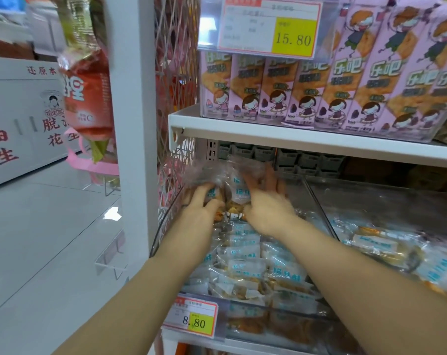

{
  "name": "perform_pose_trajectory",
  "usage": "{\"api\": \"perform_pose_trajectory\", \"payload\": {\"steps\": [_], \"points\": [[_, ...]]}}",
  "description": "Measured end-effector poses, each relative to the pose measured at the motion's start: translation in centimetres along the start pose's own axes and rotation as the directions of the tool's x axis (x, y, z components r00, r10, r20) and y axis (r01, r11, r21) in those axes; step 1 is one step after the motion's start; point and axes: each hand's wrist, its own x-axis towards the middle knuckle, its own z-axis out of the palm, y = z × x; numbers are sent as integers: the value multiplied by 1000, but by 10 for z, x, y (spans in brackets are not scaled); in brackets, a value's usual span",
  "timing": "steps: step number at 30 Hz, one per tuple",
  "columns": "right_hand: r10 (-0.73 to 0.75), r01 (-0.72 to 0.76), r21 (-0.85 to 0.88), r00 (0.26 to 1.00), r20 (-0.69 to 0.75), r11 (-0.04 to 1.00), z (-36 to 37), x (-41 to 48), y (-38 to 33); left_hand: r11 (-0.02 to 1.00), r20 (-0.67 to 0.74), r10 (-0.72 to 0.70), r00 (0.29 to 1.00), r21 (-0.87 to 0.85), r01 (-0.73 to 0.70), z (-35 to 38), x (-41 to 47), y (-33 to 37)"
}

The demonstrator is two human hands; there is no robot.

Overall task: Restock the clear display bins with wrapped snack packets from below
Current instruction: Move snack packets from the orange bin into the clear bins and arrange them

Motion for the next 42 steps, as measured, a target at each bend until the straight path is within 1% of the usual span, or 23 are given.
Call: {"api": "perform_pose_trajectory", "payload": {"steps": [2,3,4,5,7,10,16,18,21,24,26,28,30,32,34,35,36,37,38,39,42], "points": [[-88,61,-132,974,-208,989,-5,-13,-5,1000,-5,-11,1000,3,11,0,0,1],[-148,105,-170,954,-261,980,-5,-16,-6,1000,-11,-11,1000,6,11,0,-1,1],[-195,147,-196,947,-254,970,-3,-18,-7,1000,-16,-5,1000,14,5,0,0,1],[-224,181,-207,951,-213,962,-1,-19,-8,1000,-21,8,1000,27,-7,1,0,1],[-240,212,-195,961,-134,958,3,-18,-8,997,-25,37,999,62,-35,1,1,0],[-245,220,-200,963,-113,955,7,-12,-6,994,-29,65,997,94,-62,1,3,-1],[-212,204,-231,977,-11,951,3,-12,-1,991,34,32,999,127,-36,-1,3,2],[-233,221,-229,972,-28,948,-1,-13,1,991,43,24,999,129,-29,-4,2,3],[-283,261,-207,956,-81,943,-7,-21,1,989,15,0,1000,146,-2,-12,0,10],[-303,281,-196,949,-91,939,-19,-43,4,984,6,-15,1000,179,14,-20,-1,24],[-329,295,-232,936,-125,927,-32,-61,15,969,-18,59,998,243,-53,-20,-2,32],[-335,298,-202,924,-186,933,-45,-81,34,958,-42,127,991,265,-111,-18,-2,41],[-272,246,-134,934,-232,960,-57,-100,59,953,-26,168,985,262,-155,-15,-2,49],[-148,123,-116,960,-239,986,-66,-113,90,954,-27,205,978,230,-194,-14,-1,59],[8,-34,-161,987,-159,986,-70,-123,120,960,-20,218,976,184,-210,-15,0,72],[82,-95,-176,993,-80,980,-71,-127,132,960,-6,231,973,168,-226,-14,0,79],[137,-135,-151,991,6,979,-72,-130,142,957,10,248,969,151,-247,-14,2,85],[171,-163,-105,983,71,981,-73,-132,149,956,22,262,965,134,-263,-12,3,91],[187,-182,-62,977,101,981,-75,-133,153,954,29,275,961,115,-276,-11,5,98],[189,-186,-45,977,94,982,-76,-132,156,955,33,283,959,88,-285,-11,7,105],[175,-173,-67,984,27,983,-77,-125,163,951,49,308,950,7,-309,-7,10,128]]}}
